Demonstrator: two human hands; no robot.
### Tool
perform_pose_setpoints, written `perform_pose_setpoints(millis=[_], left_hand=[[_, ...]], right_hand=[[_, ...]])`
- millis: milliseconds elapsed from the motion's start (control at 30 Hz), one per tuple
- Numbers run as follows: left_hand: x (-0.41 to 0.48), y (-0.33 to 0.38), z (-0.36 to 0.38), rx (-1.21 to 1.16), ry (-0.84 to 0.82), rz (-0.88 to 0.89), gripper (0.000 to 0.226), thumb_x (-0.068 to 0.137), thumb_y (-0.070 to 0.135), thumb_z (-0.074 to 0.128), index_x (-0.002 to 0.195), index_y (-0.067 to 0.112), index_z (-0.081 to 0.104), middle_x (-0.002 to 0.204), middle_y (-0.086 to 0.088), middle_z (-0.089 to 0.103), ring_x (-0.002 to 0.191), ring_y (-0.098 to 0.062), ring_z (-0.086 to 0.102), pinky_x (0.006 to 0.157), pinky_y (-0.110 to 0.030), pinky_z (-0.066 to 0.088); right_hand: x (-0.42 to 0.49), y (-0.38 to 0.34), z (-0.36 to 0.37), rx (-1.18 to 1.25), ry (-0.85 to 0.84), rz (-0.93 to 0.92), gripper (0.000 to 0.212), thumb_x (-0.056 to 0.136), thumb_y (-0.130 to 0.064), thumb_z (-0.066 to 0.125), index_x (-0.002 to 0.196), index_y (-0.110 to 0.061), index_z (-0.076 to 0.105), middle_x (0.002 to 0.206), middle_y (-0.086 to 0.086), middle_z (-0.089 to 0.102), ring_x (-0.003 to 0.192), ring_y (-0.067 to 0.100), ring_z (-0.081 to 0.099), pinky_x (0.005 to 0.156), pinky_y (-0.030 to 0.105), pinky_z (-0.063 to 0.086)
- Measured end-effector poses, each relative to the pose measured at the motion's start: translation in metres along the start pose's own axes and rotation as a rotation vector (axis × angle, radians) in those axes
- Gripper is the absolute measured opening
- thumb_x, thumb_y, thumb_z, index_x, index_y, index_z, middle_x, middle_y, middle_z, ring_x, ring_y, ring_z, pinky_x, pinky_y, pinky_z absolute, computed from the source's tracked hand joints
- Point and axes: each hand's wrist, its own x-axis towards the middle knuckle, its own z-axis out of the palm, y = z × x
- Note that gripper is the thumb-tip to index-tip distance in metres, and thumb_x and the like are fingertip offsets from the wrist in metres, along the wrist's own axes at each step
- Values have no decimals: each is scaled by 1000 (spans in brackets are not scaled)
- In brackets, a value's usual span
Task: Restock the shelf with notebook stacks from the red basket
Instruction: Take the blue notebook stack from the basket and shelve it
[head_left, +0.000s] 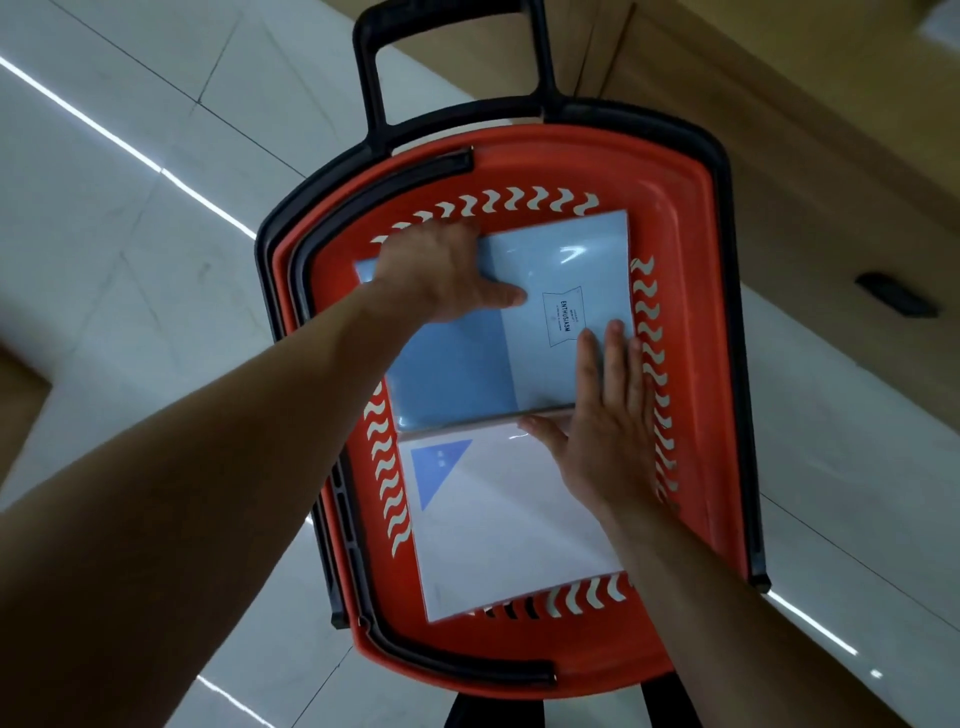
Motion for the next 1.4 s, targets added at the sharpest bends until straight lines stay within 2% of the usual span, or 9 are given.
perform_pose_setpoints(millis=[167, 333, 700, 767, 867, 1033, 1133, 1267, 1400], left_hand=[[0, -3, -25, 35, -176, 63, 82, 80, 61, 70, 143, 21, 39, 131, -10, 58, 113, -31, 57, 89, -39, 46], [5, -9, -38, -29, -289, 89, 78, 72, 62, 77, 136, 33, 43, 127, 0, 59, 110, -27, 56, 97, -47, 48], [-16, -20, -37, -174, -309, 130, 67, 85, 49, 73, 142, 43, 39, 110, 15, 51, 104, -16, 52, 87, -35, 40], [-26, -20, -39, -191, -296, 143, 65, 86, 46, 73, 142, 43, 39, 109, 15, 52, 102, -14, 53, 85, -34, 39], [-49, -23, -44, -225, -252, 163, 69, 85, 47, 72, 145, 44, 37, 114, 13, 58, 104, -15, 56, 85, -33, 41], [-102, -36, -59, -217, -35, 147, 71, 82, 50, 70, 146, 38, 40, 109, 3, 54, 104, -19, 52, 86, -32, 41], [-140, -47, -72, -367, 82, 113, 68, 75, 56, 60, 138, 35, 47, 110, 1, 63, 102, -22, 56, 85, -42, 51], [-192, -69, -82, -570, 285, -17, 62, 78, 48, 65, 137, 39, 48, 102, 0, 67, 90, -21, 60, 77, -41, 52], [-245, -92, -65, -804, 404, -145, 51, 81, 41, 70, 125, 53, 47, 99, 19, 68, 87, -9, 65, 76, -33, 53]], right_hand=[[2, -1, -3, 24, -5, 7, 110, 80, -82, 42, 162, -17, 8, 169, 10, -5, 155, 30, -4, 125, 51, 11], [3, 0, -3, 33, -3, 1, 111, 79, -81, 42, 162, -15, 8, 169, 12, -5, 155, 32, -4, 125, 52, 11], [0, -5, -12, 47, -30, -28, 109, 81, -82, 34, 162, -18, 0, 169, 9, -13, 155, 31, -9, 123, 56, 16], [-1, -9, -16, 51, -25, -34, 108, 82, -78, 43, 162, -20, -1, 168, 9, -13, 155, 32, -7, 122, 56, 19], [-2, -22, -25, 56, 3, -38, 110, 83, -66, 62, 162, -20, 2, 168, 12, -9, 155, 34, 0, 123, 54, 18], [3, -60, -51, 249, 4, -77, 101, 85, -65, 51, 162, -23, 0, 169, 9, -2, 153, 35, 10, 120, 48, 24], [9, -94, -73, 321, 39, -122, 97, 87, -62, 52, 162, -25, 3, 167, 10, 8, 149, 34, 21, 114, 49, 35], [6, -145, -93, 393, 42, -193, 91, 91, -59, 49, 161, -26, 3, 163, 12, 11, 147, 33, 24, 113, 48, 40], [-7, -180, -91, 348, -34, -260, 90, 92, -60, 48, 161, -19, 8, 162, 14, 10, 147, 30, 20, 113, 40, 34]])
